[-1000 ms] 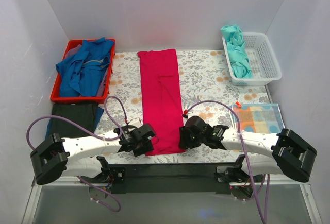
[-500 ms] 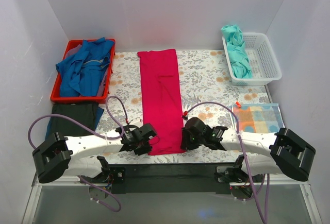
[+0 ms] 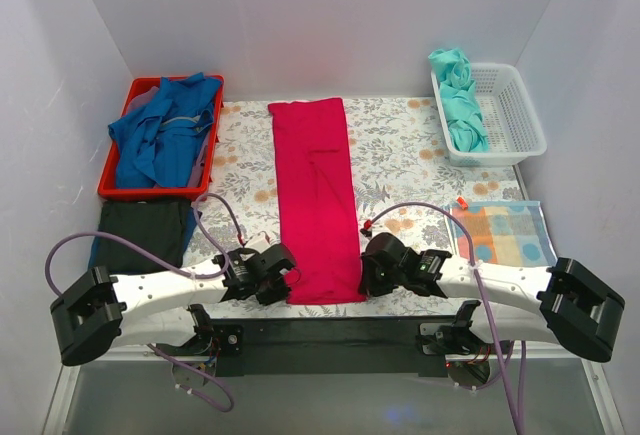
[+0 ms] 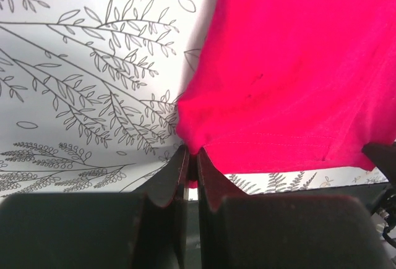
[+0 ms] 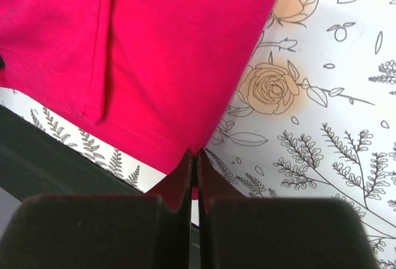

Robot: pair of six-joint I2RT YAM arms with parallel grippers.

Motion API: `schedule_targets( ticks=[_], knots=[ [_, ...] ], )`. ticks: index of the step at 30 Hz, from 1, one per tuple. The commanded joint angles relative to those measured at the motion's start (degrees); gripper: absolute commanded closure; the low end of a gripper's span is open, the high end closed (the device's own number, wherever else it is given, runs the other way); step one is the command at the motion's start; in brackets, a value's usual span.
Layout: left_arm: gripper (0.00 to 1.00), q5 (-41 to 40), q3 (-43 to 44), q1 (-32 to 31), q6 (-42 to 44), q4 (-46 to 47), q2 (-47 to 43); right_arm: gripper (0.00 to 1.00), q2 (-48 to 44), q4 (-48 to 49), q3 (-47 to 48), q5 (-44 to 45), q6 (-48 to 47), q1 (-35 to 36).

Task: Fold and stack the t-shirts

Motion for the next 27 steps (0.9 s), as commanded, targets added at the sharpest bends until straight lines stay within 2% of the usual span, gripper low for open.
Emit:
schedule_targets(
  ticks=[1,10,19,27],
  knots=[
    [1.0,0.5,-3.9,0.0,-11.1,-9.2,-0.5,0.99,-0.3,-11.4,-3.3,2.1,-1.0,0.5],
    [1.0,0.5,-3.4,-3.2,-12.5,-9.8,-0.5,0.99,-1.8,-10.7,-3.8,0.5,-2.2,0.6],
    [1.0,-6.9,4.6,-14.7,-22.7,-21.8,0.0,0.99,-10.6,-15.6,-4.4,0.7,-0.9,1.4],
    [1.0,-9.2,7.4,-16.0,-25.3,-23.3,-0.9,0.99,-17.8,-18.8,-3.6,1.3,0.0,1.7]
  ],
)
